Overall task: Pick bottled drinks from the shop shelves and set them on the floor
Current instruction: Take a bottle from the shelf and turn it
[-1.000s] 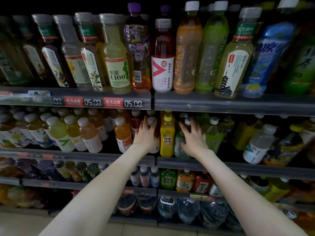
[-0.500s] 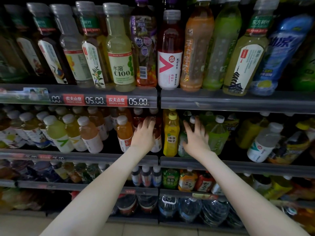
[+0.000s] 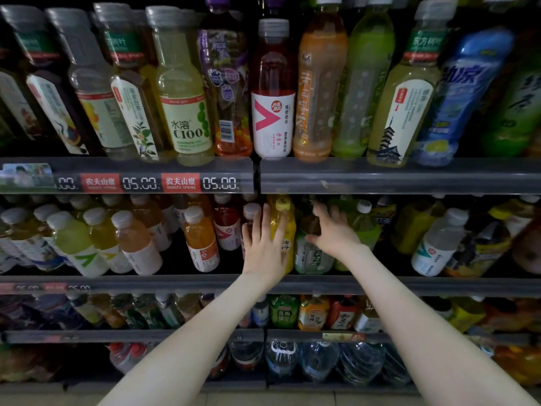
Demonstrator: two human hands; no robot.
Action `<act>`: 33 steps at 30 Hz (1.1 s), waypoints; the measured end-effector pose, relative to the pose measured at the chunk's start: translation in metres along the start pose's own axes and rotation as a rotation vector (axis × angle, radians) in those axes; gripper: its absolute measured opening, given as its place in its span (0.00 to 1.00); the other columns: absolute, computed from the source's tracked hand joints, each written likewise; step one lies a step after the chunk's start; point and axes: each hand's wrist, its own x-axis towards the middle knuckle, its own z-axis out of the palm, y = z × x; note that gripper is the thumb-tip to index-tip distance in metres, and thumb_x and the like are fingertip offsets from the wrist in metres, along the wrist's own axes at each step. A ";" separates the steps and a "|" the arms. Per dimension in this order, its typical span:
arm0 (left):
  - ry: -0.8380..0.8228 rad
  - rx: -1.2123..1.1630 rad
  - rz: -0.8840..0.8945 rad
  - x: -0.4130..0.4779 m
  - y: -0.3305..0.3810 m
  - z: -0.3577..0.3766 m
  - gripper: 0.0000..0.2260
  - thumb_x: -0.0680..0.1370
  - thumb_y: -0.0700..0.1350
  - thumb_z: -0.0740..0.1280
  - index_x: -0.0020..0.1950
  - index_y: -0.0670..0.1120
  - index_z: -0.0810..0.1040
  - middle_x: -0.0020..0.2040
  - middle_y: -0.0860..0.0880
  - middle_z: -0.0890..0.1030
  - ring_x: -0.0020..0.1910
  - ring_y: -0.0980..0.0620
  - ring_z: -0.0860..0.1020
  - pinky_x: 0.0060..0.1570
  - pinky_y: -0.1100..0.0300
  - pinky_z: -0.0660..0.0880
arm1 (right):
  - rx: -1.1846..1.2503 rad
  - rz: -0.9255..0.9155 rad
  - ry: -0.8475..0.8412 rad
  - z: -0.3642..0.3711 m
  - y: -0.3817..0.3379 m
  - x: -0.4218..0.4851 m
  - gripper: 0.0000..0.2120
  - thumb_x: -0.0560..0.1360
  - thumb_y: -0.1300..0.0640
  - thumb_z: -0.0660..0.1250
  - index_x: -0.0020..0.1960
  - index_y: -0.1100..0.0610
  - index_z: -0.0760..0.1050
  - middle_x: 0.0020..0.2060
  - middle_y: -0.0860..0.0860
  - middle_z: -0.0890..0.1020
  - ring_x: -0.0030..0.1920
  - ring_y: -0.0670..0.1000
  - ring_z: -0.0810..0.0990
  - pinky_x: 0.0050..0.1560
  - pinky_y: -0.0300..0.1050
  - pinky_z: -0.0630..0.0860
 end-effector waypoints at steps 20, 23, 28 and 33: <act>0.071 -0.336 0.162 -0.016 0.035 0.003 0.46 0.63 0.62 0.76 0.74 0.43 0.63 0.67 0.47 0.71 0.67 0.46 0.67 0.69 0.49 0.52 | 0.448 -0.190 0.317 -0.031 -0.002 -0.070 0.10 0.72 0.51 0.71 0.44 0.49 0.69 0.38 0.43 0.76 0.41 0.42 0.75 0.38 0.34 0.70; -0.053 -0.589 0.160 -0.019 0.045 -0.005 0.46 0.62 0.60 0.77 0.73 0.46 0.60 0.64 0.50 0.70 0.63 0.51 0.68 0.63 0.56 0.64 | 0.486 -0.182 0.249 -0.049 0.006 -0.081 0.10 0.72 0.50 0.71 0.43 0.47 0.69 0.37 0.42 0.77 0.43 0.39 0.75 0.37 0.32 0.71; -0.184 -0.701 0.213 -0.025 0.076 -0.001 0.45 0.61 0.58 0.78 0.72 0.50 0.59 0.60 0.59 0.64 0.60 0.62 0.65 0.58 0.65 0.67 | 0.494 -0.095 0.215 -0.054 0.037 -0.101 0.11 0.71 0.50 0.72 0.41 0.48 0.69 0.35 0.44 0.78 0.40 0.42 0.76 0.35 0.33 0.72; -0.345 -0.772 0.178 -0.020 0.131 0.009 0.42 0.60 0.58 0.78 0.66 0.57 0.57 0.59 0.54 0.72 0.55 0.57 0.75 0.50 0.62 0.76 | 0.503 -0.050 0.228 -0.066 0.089 -0.118 0.11 0.70 0.51 0.72 0.40 0.48 0.69 0.34 0.44 0.77 0.38 0.39 0.76 0.32 0.30 0.70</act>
